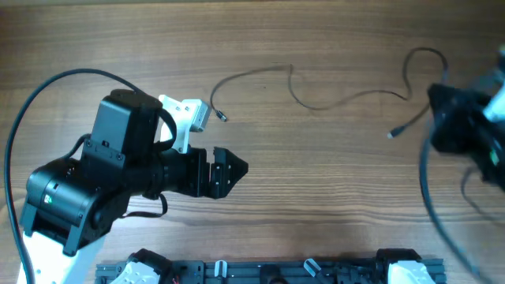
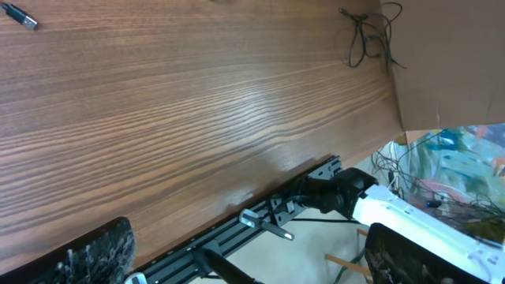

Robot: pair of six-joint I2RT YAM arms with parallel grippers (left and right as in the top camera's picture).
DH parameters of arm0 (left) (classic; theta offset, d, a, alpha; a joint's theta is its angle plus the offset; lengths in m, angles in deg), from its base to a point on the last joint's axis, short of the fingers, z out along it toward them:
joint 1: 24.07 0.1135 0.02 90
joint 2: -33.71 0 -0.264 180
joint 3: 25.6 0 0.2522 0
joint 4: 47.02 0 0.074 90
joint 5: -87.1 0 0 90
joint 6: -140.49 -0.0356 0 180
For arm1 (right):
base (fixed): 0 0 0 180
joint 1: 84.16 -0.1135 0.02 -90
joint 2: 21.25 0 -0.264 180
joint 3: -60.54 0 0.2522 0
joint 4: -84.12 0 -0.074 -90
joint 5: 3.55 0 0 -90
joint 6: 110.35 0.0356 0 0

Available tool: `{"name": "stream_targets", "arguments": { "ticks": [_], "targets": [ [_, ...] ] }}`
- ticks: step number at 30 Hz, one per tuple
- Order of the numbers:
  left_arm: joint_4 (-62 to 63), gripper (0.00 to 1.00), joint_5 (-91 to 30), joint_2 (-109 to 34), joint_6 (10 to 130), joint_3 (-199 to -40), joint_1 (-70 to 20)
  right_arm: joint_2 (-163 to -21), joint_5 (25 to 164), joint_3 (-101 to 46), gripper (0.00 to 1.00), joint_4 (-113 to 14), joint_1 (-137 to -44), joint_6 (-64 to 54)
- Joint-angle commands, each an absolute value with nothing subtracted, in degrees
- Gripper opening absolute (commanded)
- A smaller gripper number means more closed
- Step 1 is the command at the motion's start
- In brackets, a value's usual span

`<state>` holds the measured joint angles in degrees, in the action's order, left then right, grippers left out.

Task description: Untangle cables

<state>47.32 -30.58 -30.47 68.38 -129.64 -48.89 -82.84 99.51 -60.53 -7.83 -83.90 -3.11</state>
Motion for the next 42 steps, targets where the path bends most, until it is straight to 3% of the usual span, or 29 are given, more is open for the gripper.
{"name": "stream_targets", "arguments": {
  "ticks": [1,4,11,15,22,27,36,37,38,39,41,42],
  "targets": [
    [47.1,0.95,-30.0,-30.5,67.2,-130.1,-49.2,-80.2,99.8,-60.5,0.04,-8.6,-83.9,-4.0],
    [46.9,0.95,-26.9,-30.5,67.2,-130.1,-49.2,-80.8,109.6,-60.5,0.04,-9.1,-83.9,-7.2],
    [42.9,0.91,-24.9,-34.8,51.7,-130.1,-49.2,-83.2,131.2,-61.3,0.04,-9.7,-83.9,-23.2],
    [34.3,0.92,-25.6,-43.0,49.0,-130.1,-51.4,-83.1,133.7,-64.8,0.04,-9.5,-83.9,-24.9],
    [18.4,0.92,-26.0,-54.3,34.1,-130.1,-57.9,-83.1,134.0,-71.7,0.04,-9.4,-83.9,-23.7],
    [12.5,1.0,-26.0,-60.8,25.1,-130.1,-62.7,-83.1,134.0,-75.3,0.04,-8.7,-83.9,-22.7],
    [-0.1,0.99,-26.0,-73.6,24.8,-130.1,-66.4,-83.1,133.9,-75.5,0.04,-2.6,-83.9,-24.9],
    [-0.6,0.96,-26.0,-74.6,25.8,-130.1,-66.4,-83.1,133.9,-75.5,0.04,-1.9,-83.9,-25.6],
    [-0.5,0.62,-26.3,-75.0,25.8,-130.1,-66.4,-83.1,133.9,-75.5,0.04,-1.5,-83.9,-26.0],
    [-0.5,0.4,-26.5,-75.2,25.8,-130.1,-66.4,-83.1,133.9,-75.5,0.04,-1.5,-83.9,-26.0],
    [-0.9,0.04,-26.9,-75.2,25.8,-130.1,-66.4,-83.1,133.9,-75.5,0.04,-1.5,-83.9,-26.0],
    [-1.0,0.04,-27.1,-75.2,25.8,-130.1,-66.4,-83.1,133.9,-75.5,0.04,-1.4,-83.9,-26.0]
  ]
}}
